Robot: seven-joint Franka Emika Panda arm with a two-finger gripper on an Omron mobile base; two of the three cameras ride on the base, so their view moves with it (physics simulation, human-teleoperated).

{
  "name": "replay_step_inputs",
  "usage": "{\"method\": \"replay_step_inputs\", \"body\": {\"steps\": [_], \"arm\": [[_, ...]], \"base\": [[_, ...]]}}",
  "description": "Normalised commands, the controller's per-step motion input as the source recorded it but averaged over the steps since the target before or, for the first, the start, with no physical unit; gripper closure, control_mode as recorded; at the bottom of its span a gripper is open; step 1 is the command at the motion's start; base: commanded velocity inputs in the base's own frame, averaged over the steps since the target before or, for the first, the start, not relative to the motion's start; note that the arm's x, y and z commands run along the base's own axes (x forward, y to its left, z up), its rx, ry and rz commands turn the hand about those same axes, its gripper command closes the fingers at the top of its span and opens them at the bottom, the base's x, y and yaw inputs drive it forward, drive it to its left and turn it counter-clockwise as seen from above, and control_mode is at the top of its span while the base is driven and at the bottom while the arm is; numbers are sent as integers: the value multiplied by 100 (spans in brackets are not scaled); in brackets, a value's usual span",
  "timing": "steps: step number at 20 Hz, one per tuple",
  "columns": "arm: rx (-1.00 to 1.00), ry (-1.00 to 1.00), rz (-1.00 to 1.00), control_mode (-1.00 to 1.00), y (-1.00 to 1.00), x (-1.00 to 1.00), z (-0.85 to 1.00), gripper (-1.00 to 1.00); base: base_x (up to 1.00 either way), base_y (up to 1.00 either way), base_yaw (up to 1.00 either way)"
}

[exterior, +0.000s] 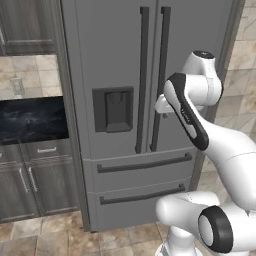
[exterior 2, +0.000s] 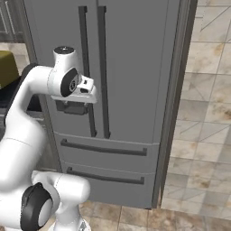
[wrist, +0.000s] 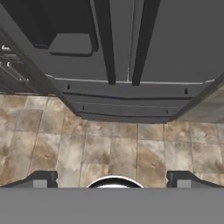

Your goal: Retrieve the butter from the fridge and place it on a plate on the dining table. Then retrieve the butter knife by the fridge and place it near the plate.

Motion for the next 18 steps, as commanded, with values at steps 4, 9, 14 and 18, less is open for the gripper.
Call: {"method": "replay_step_inputs", "body": {"steps": [4,9,14,18], "arm": [[0,0,-2,-100,-5,22,-3,-100],[-2,-4,10,-100,-51,40,-8,-100],[-2,-29,16,-100,-56,68,-8,-100],[-5,-25,2,-100,0,53,0,-100]], "base": [[0,0,0],[0,0,0],[0,0,0],[0,0,0]]}}
